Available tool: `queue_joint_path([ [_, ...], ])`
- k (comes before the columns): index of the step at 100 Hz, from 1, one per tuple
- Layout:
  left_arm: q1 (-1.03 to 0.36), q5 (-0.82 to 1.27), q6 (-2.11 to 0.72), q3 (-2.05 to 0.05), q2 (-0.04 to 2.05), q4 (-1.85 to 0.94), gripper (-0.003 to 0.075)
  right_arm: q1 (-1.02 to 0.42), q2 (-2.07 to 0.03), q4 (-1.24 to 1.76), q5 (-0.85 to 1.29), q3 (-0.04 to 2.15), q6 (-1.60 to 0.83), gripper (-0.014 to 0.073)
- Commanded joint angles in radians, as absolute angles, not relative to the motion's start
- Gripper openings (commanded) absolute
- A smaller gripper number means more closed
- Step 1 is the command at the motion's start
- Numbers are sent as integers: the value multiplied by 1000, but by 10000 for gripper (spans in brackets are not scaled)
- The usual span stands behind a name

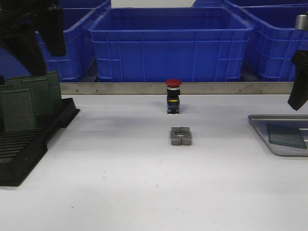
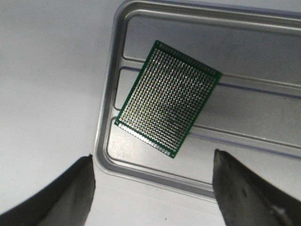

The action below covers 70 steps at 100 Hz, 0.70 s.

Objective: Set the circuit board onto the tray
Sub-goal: 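Grasp a second green board from the rack with the left gripper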

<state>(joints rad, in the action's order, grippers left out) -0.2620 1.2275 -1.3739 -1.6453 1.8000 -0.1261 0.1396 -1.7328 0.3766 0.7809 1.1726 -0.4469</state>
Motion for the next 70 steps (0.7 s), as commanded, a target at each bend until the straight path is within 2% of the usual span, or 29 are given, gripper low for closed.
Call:
queue_joint_path([
  [1,-204,1276,-1341,-1676,1758,-142,512,145,-1682,396,755,1202,-449,537],
  [22,-90,1276,-1336,-1676,1804,-272,512,145,-1682,417,749,1202,-449,537],
  [70,-82,1270,-1336,-1676,1953,-246,512,145,-1682,418,745,1202,-449,537],
])
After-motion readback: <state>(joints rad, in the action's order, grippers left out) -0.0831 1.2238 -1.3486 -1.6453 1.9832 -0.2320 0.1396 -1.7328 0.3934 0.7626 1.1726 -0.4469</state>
